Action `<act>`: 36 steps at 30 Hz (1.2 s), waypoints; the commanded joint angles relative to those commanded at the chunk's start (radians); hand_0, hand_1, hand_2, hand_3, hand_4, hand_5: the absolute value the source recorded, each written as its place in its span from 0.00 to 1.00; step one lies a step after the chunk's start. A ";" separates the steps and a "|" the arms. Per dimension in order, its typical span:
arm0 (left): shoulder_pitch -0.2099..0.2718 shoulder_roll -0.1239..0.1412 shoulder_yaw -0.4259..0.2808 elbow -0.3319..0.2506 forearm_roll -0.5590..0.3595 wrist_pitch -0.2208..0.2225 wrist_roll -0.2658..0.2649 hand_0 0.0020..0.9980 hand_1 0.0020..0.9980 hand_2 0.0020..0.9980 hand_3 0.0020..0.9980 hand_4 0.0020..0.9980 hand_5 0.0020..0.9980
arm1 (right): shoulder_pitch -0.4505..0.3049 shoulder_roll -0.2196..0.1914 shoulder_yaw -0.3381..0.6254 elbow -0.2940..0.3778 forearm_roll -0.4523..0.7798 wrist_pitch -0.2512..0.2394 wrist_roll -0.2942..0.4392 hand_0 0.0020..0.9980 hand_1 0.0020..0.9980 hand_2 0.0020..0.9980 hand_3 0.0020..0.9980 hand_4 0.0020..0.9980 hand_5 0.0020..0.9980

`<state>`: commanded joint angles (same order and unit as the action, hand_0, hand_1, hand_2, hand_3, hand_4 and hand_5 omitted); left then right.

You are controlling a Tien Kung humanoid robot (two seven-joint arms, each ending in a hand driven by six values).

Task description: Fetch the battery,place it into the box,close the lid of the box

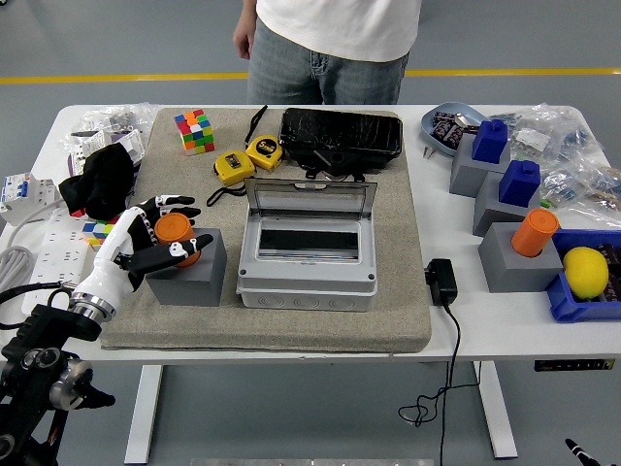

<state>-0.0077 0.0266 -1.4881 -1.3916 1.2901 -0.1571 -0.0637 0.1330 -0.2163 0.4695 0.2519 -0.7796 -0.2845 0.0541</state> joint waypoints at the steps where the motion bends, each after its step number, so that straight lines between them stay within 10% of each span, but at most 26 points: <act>1: -0.001 0.000 0.000 0.000 -0.001 0.001 0.000 0.65 0.66 0.46 0.35 1.00 0.00 | 0.000 0.000 0.001 0.000 0.000 0.000 0.000 0.80 0.73 0.72 0.76 1.00 1.00; 3: -0.001 0.000 -0.001 0.000 -0.002 0.004 -0.001 0.65 0.66 0.46 0.35 1.00 0.00 | 0.001 0.000 0.002 0.000 -0.001 0.000 0.000 0.80 0.73 0.72 0.76 1.00 1.00; 4: -0.002 0.000 -0.001 0.000 -0.002 0.006 -0.001 0.45 0.49 0.35 0.25 1.00 0.00 | 0.001 0.000 0.003 0.000 -0.002 0.000 -0.001 0.80 0.73 0.72 0.76 1.00 1.00; 9: -0.003 -0.001 0.006 0.002 -0.007 0.019 -0.003 0.45 0.49 0.35 0.25 1.00 0.00 | 0.002 0.001 0.008 -0.001 -0.004 0.000 -0.001 0.80 0.73 0.72 0.76 1.00 1.00; 10: -0.003 -0.001 0.008 0.002 -0.008 0.023 -0.004 0.27 0.32 0.26 0.22 1.00 0.00 | 0.002 0.001 0.010 -0.001 -0.005 0.000 -0.001 0.80 0.72 0.72 0.76 1.00 1.00; 36: -0.027 0.000 0.102 0.006 -0.002 0.203 -0.051 0.08 0.05 0.14 0.16 1.00 0.00 | 0.004 0.001 0.028 -0.004 -0.013 0.002 -0.002 0.80 0.73 0.72 0.76 1.00 0.99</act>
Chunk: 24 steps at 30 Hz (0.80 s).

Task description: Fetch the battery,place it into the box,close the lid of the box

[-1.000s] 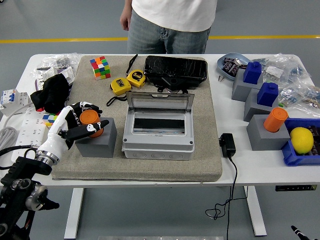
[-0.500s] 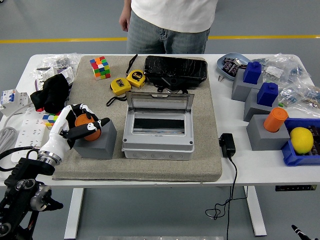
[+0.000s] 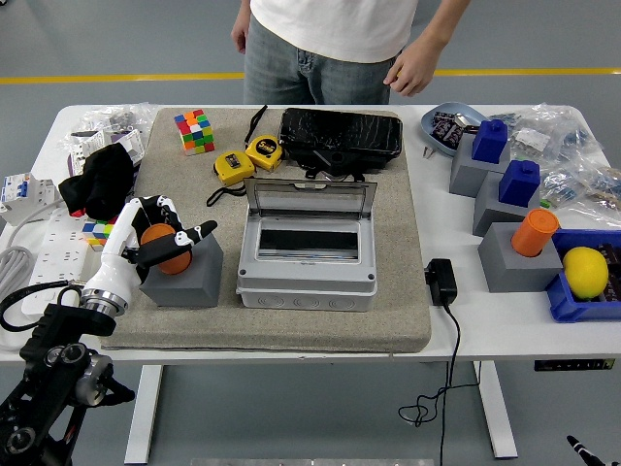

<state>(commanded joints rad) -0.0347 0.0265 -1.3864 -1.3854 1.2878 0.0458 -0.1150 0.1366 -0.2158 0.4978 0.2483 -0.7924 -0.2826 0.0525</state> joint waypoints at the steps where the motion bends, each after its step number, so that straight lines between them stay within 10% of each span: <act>1: -0.001 0.000 0.003 0.001 -0.002 0.006 -0.002 0.08 0.05 0.14 0.16 1.00 0.00 | 0.000 0.000 0.001 0.000 -0.001 0.000 0.000 0.80 0.73 0.72 0.76 1.00 0.99; 24: -0.025 0.001 0.028 -0.002 -0.046 0.100 -0.037 0.04 0.00 0.09 0.13 1.00 0.00 | 0.001 -0.002 0.002 -0.003 0.001 0.001 0.001 0.80 0.73 0.72 0.76 1.00 0.99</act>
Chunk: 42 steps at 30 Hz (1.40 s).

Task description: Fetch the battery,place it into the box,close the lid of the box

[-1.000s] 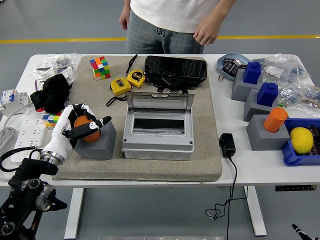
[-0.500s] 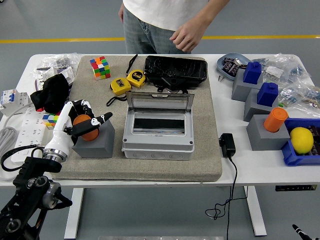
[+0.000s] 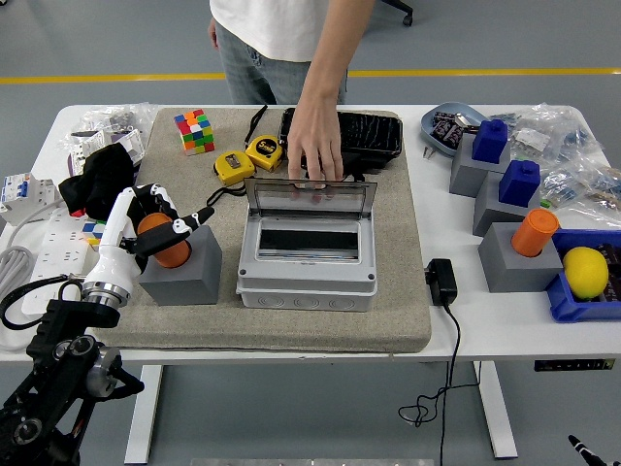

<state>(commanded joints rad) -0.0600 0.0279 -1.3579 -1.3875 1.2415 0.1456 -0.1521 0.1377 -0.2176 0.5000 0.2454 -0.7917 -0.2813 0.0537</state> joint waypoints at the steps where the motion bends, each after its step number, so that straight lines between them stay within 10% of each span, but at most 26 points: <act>1: -0.001 0.000 0.001 -0.001 -0.004 0.005 -0.002 0.04 0.00 0.09 0.13 1.00 0.00 | 0.000 0.000 0.000 0.000 0.000 0.000 0.000 0.80 0.73 0.72 0.76 1.00 0.99; 18: -0.028 0.016 0.046 -0.075 0.081 0.127 -0.017 0.03 0.00 0.03 0.06 1.00 0.00 | 0.004 -0.002 0.006 -0.001 0.000 -0.001 0.000 0.80 0.72 0.72 0.76 1.00 0.99; 36: -0.049 0.124 0.292 -0.378 0.740 0.175 0.097 0.03 0.00 0.01 0.04 0.92 0.06 | 0.010 -0.008 0.018 -0.003 -0.004 -0.001 0.000 0.80 0.73 0.72 0.76 1.00 0.99; 42: -0.067 0.143 0.417 -0.392 0.852 0.178 0.109 0.03 0.00 0.01 0.04 0.92 0.06 | 0.013 -0.009 0.016 -0.003 -0.003 0.000 -0.001 0.80 0.73 0.72 0.76 1.00 0.99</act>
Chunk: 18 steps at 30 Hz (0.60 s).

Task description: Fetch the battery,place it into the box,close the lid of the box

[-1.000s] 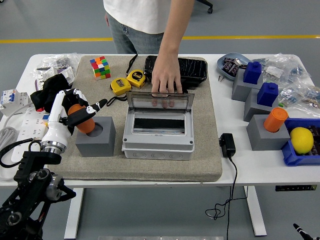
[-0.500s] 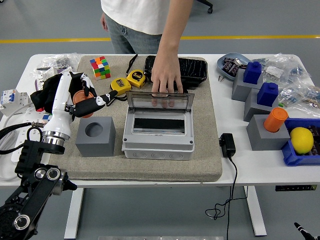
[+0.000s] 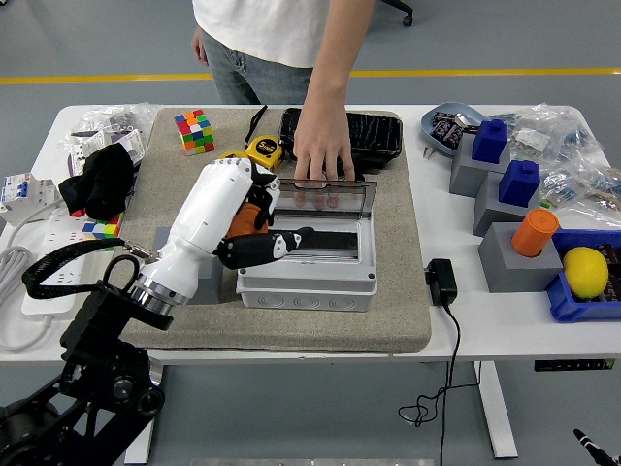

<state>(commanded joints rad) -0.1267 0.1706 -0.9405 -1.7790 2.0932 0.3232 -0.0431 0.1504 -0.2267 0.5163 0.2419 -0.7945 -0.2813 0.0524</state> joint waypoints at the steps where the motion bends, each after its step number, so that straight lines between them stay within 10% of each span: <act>1: -0.005 0.001 0.020 0.000 -0.001 0.002 -0.001 0.03 0.00 0.01 0.04 0.92 0.06 | 0.001 0.000 -0.001 0.000 0.000 0.000 0.000 0.80 0.73 0.72 0.76 1.00 0.99; 18: -0.139 -0.022 0.206 0.158 -0.117 0.070 -0.049 0.03 0.00 0.01 0.04 0.93 0.07 | 0.007 0.000 -0.029 -0.005 0.015 0.002 -0.001 0.80 0.73 0.72 0.76 1.00 0.99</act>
<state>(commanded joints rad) -0.2662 0.1489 -0.7349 -1.6211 1.9759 0.3932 -0.0925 0.1575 -0.2268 0.4877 0.2368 -0.7790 -0.2796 0.0513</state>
